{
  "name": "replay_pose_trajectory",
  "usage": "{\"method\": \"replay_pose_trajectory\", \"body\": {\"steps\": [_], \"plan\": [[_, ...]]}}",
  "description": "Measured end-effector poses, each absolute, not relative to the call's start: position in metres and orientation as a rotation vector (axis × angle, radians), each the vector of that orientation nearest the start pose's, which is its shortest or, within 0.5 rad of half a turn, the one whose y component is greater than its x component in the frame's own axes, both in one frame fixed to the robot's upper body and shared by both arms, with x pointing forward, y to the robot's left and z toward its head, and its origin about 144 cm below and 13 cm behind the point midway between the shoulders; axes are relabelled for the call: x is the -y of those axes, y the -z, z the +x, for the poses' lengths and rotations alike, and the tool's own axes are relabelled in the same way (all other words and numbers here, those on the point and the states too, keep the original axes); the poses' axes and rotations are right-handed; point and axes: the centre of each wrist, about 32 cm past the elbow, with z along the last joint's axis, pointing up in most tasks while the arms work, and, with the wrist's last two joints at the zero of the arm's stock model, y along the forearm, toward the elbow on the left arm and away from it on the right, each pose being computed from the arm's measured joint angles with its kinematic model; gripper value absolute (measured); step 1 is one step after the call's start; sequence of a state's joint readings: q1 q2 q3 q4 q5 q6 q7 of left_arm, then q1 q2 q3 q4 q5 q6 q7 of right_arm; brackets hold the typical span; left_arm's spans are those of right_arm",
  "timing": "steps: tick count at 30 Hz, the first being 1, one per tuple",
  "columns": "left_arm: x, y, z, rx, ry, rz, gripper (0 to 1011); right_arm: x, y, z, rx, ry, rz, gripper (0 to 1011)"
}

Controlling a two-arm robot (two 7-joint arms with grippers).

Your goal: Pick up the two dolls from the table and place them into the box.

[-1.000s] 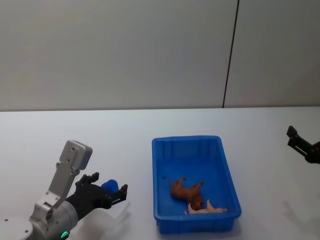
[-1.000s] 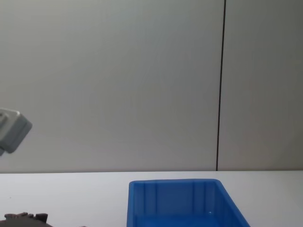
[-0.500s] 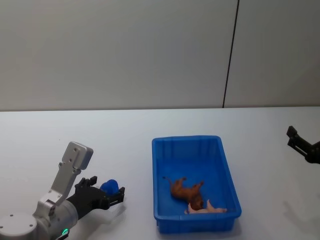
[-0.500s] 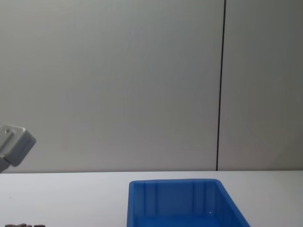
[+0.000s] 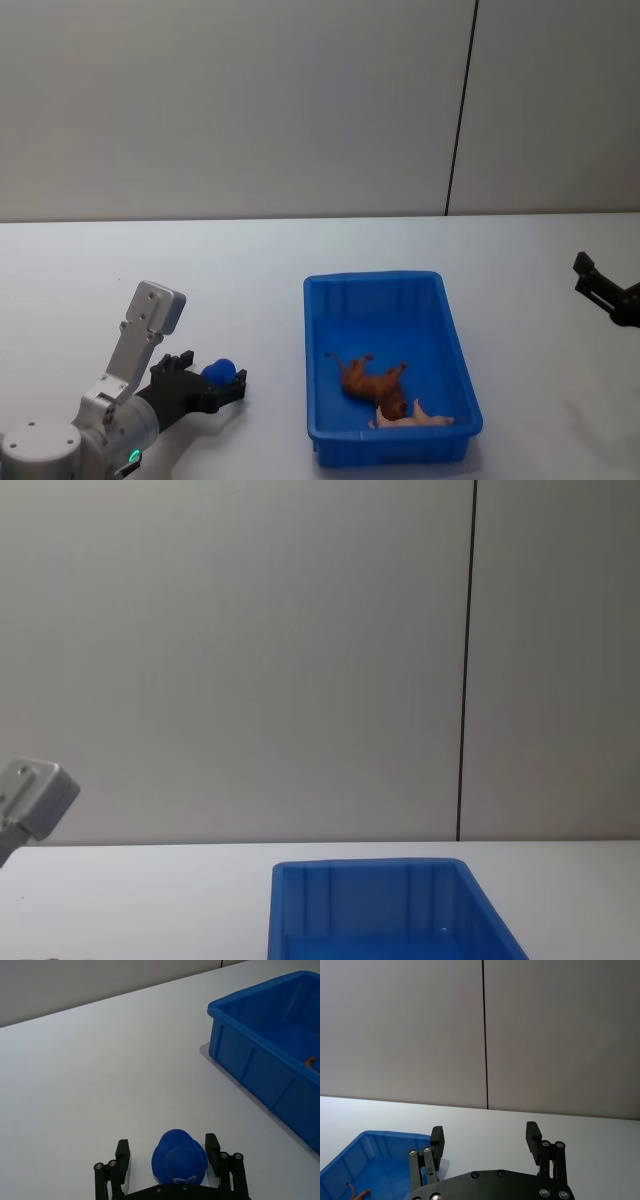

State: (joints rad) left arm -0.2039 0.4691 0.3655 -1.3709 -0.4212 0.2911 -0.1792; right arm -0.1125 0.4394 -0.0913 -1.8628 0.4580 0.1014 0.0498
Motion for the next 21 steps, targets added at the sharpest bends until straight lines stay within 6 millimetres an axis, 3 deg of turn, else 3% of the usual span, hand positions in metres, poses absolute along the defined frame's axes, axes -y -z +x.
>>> {"method": "replay_pose_trajectory", "body": {"steps": [9, 13, 21], "plan": [[-0.2895, -1.1295, 0.5030, -0.254, -1.157, 0.398, 788, 0.2891, -1.2063, 0.4230, -0.016, 1.313, 0.033, 1001], [-0.2894, -1.1287, 0.5040, -0.256, -1.158, 0.397, 636, 0.2891, -1.2063, 0.4230, -0.016, 1.313, 0.033, 1001], [-0.2894, -1.1283, 0.5050, -0.257, -1.159, 0.396, 533, 0.2891, -1.2063, 0.4230, -0.016, 1.313, 0.033, 1001]]}}
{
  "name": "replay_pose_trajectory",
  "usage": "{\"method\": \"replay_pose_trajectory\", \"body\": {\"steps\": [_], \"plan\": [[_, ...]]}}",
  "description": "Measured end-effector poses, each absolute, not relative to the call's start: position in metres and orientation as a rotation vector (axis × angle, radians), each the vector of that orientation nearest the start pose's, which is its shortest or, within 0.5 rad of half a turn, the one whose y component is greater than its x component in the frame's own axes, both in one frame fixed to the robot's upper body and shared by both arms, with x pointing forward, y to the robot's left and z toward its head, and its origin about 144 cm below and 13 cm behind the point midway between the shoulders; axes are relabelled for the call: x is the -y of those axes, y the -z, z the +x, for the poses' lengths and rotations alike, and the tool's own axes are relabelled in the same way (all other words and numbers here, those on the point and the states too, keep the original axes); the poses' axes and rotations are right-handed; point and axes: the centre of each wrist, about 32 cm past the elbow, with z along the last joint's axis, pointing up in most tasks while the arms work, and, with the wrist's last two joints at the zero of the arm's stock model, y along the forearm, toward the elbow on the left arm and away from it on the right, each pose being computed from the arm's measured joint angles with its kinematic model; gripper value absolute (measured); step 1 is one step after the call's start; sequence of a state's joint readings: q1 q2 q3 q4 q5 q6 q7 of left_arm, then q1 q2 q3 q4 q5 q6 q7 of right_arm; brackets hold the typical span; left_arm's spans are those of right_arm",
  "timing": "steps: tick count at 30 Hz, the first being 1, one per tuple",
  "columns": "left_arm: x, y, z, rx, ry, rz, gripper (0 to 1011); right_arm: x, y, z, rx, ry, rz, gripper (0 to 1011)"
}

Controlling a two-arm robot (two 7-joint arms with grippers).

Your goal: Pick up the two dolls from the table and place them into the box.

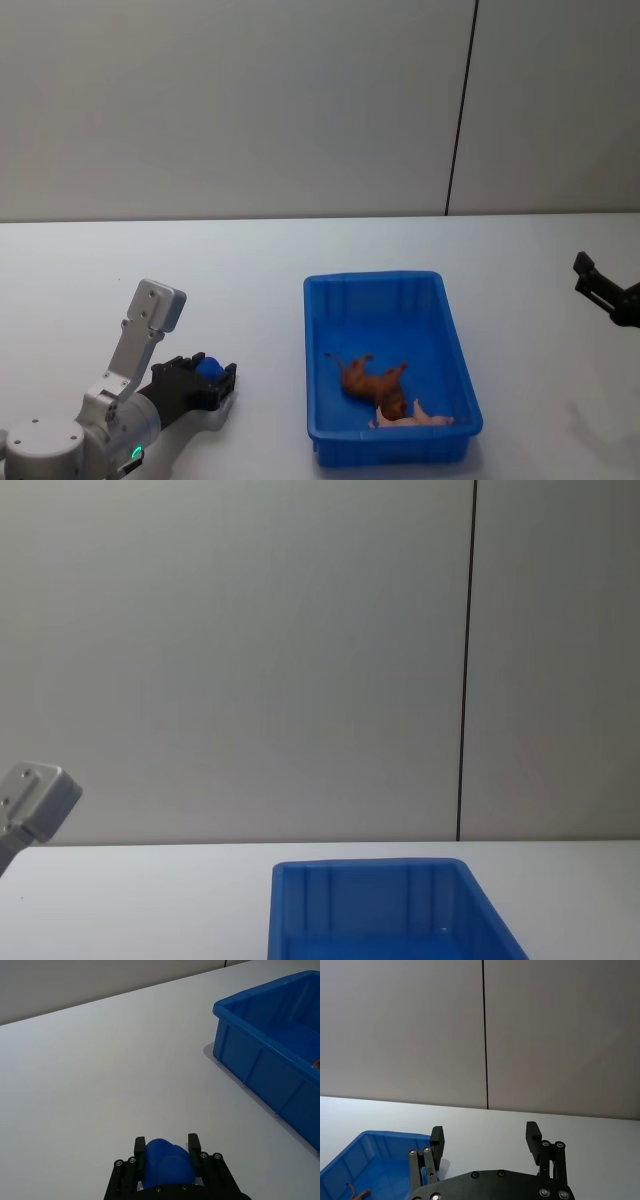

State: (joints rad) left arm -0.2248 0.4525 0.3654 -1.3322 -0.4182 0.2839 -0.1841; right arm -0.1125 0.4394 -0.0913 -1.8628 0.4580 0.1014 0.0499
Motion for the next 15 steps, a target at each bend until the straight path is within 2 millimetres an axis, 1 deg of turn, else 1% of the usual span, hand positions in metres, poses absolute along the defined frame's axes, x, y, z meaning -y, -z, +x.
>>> {"method": "replay_pose_trajectory", "body": {"steps": [5, 15], "plan": [[-0.289, -1.130, 0.505, -0.249, -1.161, 0.388, 497, 0.289, -1.206, 0.423, -0.016, 1.313, 0.033, 1001], [-0.285, -1.142, 0.507, -0.184, -1.179, 0.320, 433, 0.289, -1.206, 0.423, -0.016, 1.313, 0.033, 1001]]}}
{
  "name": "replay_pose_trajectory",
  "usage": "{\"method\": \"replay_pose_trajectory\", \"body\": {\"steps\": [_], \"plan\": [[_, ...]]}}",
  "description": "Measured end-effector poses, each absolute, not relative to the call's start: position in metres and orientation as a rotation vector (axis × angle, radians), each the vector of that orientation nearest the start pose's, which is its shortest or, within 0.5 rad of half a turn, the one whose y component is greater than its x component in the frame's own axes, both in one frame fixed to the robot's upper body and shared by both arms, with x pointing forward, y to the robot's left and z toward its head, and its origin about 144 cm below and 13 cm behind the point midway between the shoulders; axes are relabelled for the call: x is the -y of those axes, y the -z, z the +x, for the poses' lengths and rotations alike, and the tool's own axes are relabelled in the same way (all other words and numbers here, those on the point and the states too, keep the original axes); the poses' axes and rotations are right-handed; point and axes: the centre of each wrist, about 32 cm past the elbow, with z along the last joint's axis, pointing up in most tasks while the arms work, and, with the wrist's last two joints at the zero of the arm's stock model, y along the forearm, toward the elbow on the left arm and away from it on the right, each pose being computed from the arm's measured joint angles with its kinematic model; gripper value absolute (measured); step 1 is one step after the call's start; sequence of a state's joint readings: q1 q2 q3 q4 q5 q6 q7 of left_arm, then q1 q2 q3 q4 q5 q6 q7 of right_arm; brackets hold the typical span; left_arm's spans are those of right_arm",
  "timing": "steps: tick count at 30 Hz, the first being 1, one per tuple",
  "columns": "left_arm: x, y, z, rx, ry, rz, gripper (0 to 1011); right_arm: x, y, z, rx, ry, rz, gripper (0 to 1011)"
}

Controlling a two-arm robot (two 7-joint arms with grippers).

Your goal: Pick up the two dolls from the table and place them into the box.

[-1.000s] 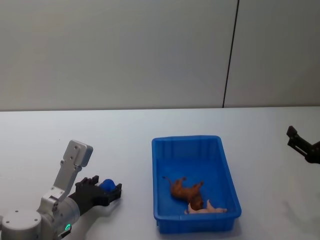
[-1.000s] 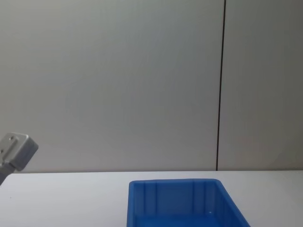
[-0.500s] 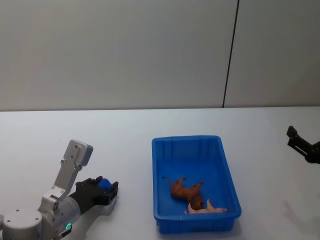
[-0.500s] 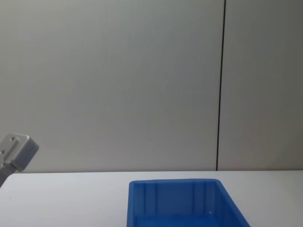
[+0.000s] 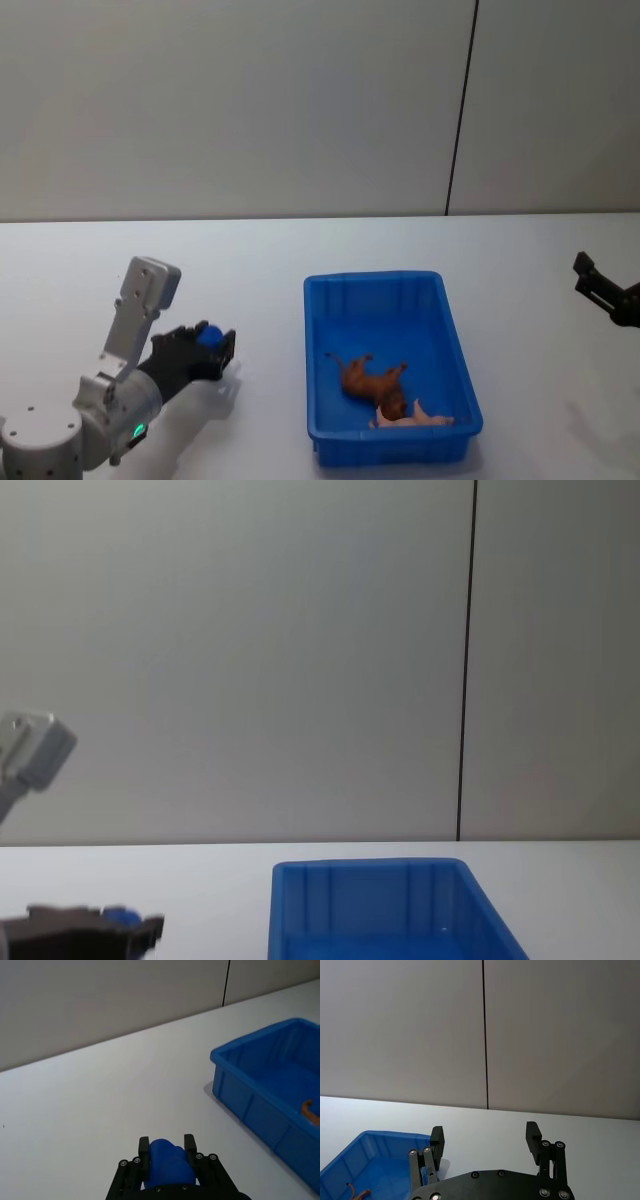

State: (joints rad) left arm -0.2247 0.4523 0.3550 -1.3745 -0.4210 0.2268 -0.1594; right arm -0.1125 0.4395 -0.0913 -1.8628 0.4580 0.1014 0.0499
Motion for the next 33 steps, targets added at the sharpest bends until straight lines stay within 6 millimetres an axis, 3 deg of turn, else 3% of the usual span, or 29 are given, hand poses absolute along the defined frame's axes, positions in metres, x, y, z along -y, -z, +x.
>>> {"method": "replay_pose_trajectory", "body": {"steps": [19, 33], "plan": [[-0.267, -1.188, 0.531, -0.049, -1.054, 0.093, 319, 0.289, -1.206, 0.423, -0.016, 1.313, 0.033, 1001], [-0.253, -1.206, 0.551, -0.063, -0.861, 0.011, 249, 0.289, -1.206, 0.423, -0.016, 1.313, 0.033, 1001]]}}
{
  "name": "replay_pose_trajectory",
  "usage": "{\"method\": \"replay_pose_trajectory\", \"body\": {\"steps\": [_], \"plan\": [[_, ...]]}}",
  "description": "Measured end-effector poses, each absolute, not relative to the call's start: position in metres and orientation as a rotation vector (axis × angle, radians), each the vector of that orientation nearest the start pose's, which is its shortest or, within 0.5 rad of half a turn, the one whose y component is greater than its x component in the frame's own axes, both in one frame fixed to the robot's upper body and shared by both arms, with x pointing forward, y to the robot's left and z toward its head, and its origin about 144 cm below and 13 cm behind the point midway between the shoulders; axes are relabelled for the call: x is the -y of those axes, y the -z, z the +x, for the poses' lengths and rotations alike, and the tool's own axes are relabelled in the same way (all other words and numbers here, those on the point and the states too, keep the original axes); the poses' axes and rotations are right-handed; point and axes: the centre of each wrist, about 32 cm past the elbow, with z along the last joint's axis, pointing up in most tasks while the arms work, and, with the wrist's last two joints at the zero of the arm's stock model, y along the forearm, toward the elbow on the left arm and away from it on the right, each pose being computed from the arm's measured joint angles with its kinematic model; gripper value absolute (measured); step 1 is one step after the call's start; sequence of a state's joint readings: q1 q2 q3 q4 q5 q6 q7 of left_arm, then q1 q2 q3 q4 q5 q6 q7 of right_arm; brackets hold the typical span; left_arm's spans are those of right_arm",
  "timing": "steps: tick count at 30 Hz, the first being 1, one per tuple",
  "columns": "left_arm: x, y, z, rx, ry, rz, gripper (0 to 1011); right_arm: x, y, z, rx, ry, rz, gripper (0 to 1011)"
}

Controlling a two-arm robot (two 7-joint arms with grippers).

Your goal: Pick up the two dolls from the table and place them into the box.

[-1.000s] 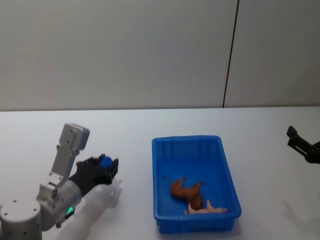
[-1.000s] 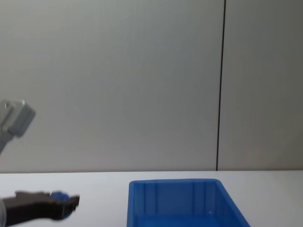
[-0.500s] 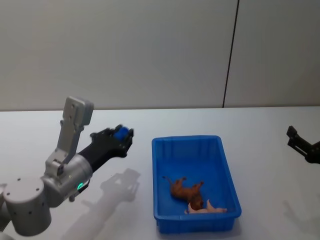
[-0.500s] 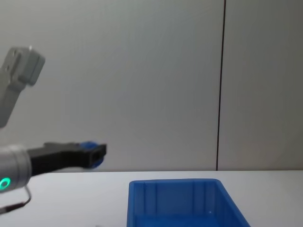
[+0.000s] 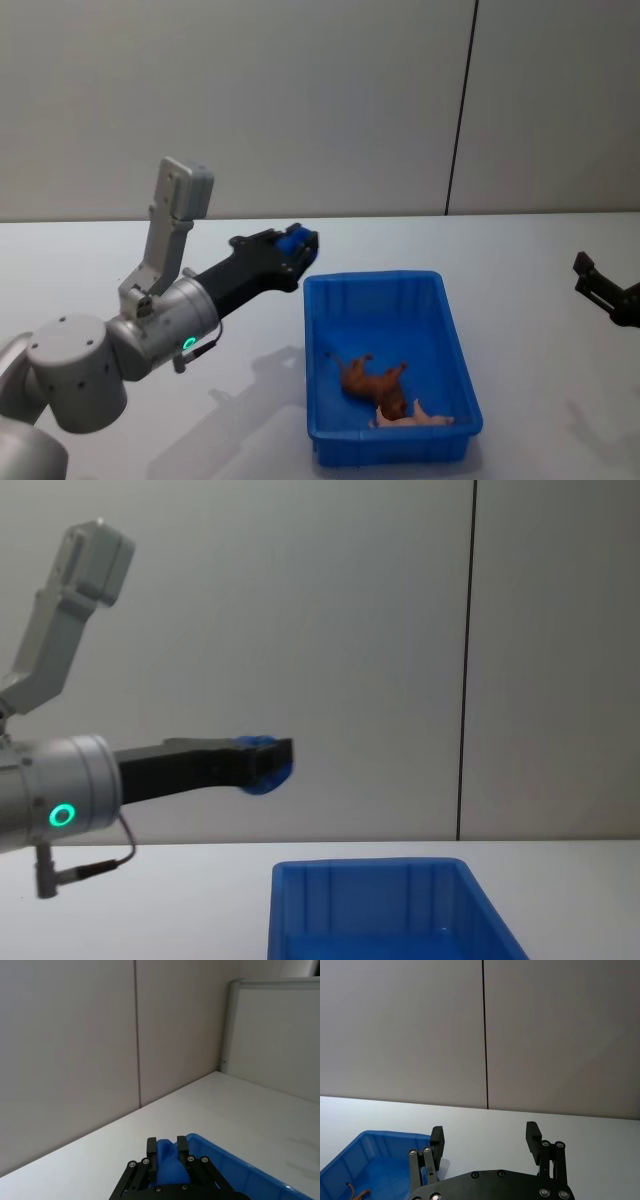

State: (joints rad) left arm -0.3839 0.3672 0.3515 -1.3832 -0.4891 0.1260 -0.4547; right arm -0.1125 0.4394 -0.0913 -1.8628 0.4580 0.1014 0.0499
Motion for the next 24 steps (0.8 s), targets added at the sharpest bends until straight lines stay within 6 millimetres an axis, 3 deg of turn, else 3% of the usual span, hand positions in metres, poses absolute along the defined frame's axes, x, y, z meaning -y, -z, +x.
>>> {"method": "replay_pose_trajectory", "body": {"steps": [20, 24], "plan": [[-0.231, -1.213, 0.582, -0.148, -0.552, 0.011, 237, 0.289, -1.206, 0.423, -0.016, 1.313, 0.033, 1001], [-0.226, -1.213, 0.588, -0.158, -0.509, 0.020, 317, 0.289, -1.206, 0.423, -0.016, 1.313, 0.033, 1001]]}}
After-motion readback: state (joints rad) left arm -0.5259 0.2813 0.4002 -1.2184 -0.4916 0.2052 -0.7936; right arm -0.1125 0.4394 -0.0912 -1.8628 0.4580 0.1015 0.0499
